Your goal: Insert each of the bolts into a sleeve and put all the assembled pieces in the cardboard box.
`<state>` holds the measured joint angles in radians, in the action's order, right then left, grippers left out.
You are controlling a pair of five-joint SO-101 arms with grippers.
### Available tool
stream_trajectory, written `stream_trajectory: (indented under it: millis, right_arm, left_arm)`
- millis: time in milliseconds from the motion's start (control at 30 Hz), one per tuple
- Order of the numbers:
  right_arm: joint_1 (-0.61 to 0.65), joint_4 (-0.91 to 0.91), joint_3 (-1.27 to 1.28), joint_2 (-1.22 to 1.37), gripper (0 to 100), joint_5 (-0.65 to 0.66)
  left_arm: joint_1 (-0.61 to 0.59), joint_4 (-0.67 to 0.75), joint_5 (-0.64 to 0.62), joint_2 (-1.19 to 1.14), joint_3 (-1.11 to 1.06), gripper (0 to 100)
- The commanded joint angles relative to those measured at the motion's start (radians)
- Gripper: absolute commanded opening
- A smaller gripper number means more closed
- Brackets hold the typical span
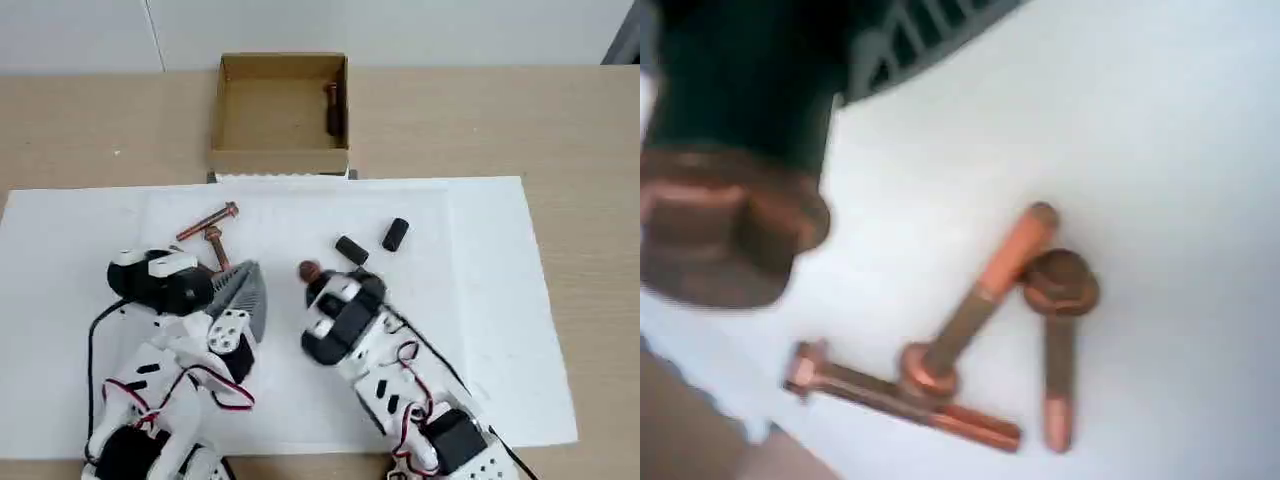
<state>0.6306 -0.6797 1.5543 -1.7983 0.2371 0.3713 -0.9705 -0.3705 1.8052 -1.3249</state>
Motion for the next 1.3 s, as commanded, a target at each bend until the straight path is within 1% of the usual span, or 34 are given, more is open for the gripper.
stream_trajectory:
  millis: [0, 133, 267, 367, 500, 633, 767, 1000, 1133, 1267]
  right_arm:
    - [-0.07, -0.001, -0.038, -0.013, 0.2, -0.068]
    - [-0.139, -0.113, -0.04, -0.013, 0.2, -0.152]
    - [-0.219, -0.202, -0.083, 0.001, 0.2, -0.224]
    - [-0.234, -0.231, -0.153, 0.053, 0.2, -0.264]
    - [-0.232, -0.234, -0.328, 0.265, 0.2, -0.362]
    - [-0.236, -0.229, -0.574, 0.578, 0.2, -0.402]
    - [-0.236, -0.216, -0.807, 0.849, 0.2, -0.402]
    - [-0.236, -0.099, -1.142, 1.207, 0.3, -0.39]
    - [-0.236, -0.048, -1.306, 1.406, 0.3, -0.344]
    - [-0.237, 0.05, -1.458, 1.596, 0.3, -0.281]
  left_arm:
    - [-0.101, 0.003, 0.095, 0.009, -0.012, 1]
    - [-0.219, 0.0, 0.221, 0.009, -0.091, 1]
    - [-0.296, -0.018, 0.296, 0.009, -0.145, 1]
    - [-0.336, -0.046, 0.333, 0.009, -0.197, 1]
    - [-0.358, -0.058, 0.333, 0.011, -0.239, 1]
    - [-0.359, -0.058, 0.334, 0.011, -0.263, 1]
    - [-0.361, -0.058, 0.336, 0.011, -0.295, 1]
    - [-0.354, -0.052, 0.336, 0.011, -0.314, 1]
    - [-0.354, -0.052, 0.336, 0.011, -0.314, 1]
    - [-0.354, -0.052, 0.336, 0.011, -0.314, 1]
